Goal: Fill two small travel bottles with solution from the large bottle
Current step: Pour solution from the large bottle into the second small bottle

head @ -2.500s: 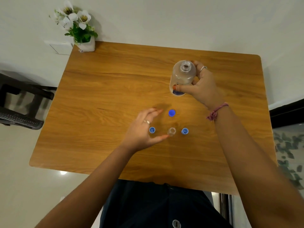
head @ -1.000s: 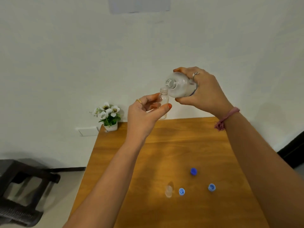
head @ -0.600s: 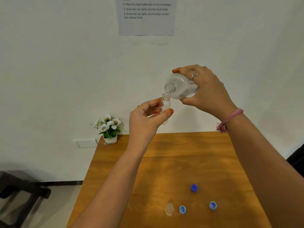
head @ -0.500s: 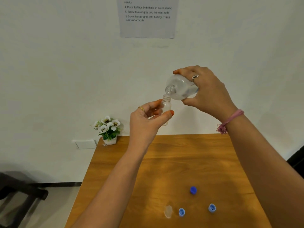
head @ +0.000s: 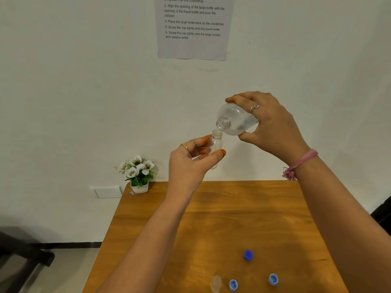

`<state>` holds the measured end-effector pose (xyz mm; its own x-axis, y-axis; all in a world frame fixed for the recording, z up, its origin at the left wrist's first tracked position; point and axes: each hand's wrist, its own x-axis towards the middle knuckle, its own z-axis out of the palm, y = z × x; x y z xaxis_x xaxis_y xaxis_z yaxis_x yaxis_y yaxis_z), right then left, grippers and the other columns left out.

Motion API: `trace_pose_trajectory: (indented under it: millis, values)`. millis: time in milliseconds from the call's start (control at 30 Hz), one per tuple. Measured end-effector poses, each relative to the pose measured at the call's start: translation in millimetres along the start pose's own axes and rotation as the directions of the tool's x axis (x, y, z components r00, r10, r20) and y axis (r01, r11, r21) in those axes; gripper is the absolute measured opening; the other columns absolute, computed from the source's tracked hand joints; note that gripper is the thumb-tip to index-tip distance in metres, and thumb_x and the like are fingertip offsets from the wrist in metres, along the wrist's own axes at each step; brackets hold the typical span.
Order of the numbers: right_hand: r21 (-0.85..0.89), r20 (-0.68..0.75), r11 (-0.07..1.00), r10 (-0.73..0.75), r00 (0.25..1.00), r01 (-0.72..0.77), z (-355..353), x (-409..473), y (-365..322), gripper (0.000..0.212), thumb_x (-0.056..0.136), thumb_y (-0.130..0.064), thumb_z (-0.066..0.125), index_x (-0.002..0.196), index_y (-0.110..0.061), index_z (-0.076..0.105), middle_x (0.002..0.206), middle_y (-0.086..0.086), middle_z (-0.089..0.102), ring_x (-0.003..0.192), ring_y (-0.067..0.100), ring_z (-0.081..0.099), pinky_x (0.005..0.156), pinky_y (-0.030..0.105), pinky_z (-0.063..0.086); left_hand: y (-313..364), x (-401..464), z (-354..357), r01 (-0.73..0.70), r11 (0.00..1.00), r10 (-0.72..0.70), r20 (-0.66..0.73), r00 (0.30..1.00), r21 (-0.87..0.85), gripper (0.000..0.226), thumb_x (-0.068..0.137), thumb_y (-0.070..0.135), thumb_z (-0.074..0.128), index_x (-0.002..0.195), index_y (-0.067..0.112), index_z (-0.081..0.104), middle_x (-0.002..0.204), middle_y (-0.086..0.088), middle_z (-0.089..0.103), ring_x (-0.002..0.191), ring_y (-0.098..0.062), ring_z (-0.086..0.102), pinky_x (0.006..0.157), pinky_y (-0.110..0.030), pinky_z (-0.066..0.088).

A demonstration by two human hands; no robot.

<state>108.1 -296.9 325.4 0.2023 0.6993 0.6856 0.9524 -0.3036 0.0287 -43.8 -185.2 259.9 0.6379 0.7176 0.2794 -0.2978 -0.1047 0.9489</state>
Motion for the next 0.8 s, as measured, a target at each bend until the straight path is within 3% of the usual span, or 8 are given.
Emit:
trace_pose_trajectory:
  millis: [167, 800]
  values:
    - [-0.005, -0.012, 1.0, -0.015, 1.0, 0.015, -1.9, 1.7, -0.3, 0.068, 0.069, -0.017, 0.08, 0.13, -0.022, 0.052, 0.126, 0.003, 0.057, 0.113, 0.028, 0.051, 0.081, 0.037, 0.049, -1.2, 2.6, 0.8, 0.004, 1.0, -0.004, 0.002, 1.0, 0.006, 0.035, 0.068, 0.018, 0.086, 0.1, 0.027, 0.073, 0.09, 0.009, 0.075, 0.083, -0.005, 0.067, 0.065, -0.012, 0.052]
    - [-0.019, -0.024, 0.999, -0.049, 0.999, 0.049, -6.5, 3.5, 3.8, 0.067, 0.068, -0.014, 0.081, 0.129, -0.021, 0.054, 0.126, 0.004, 0.058, 0.113, 0.03, 0.051, 0.084, 0.041, 0.049, -2.0, 3.1, 7.5, 0.019, 1.0, -0.019, 0.021, 1.0, -0.011, 0.039, 0.069, 0.017, 0.086, 0.105, 0.02, 0.073, 0.094, 0.006, 0.075, 0.088, -0.008, 0.067, 0.067, -0.014, 0.052]
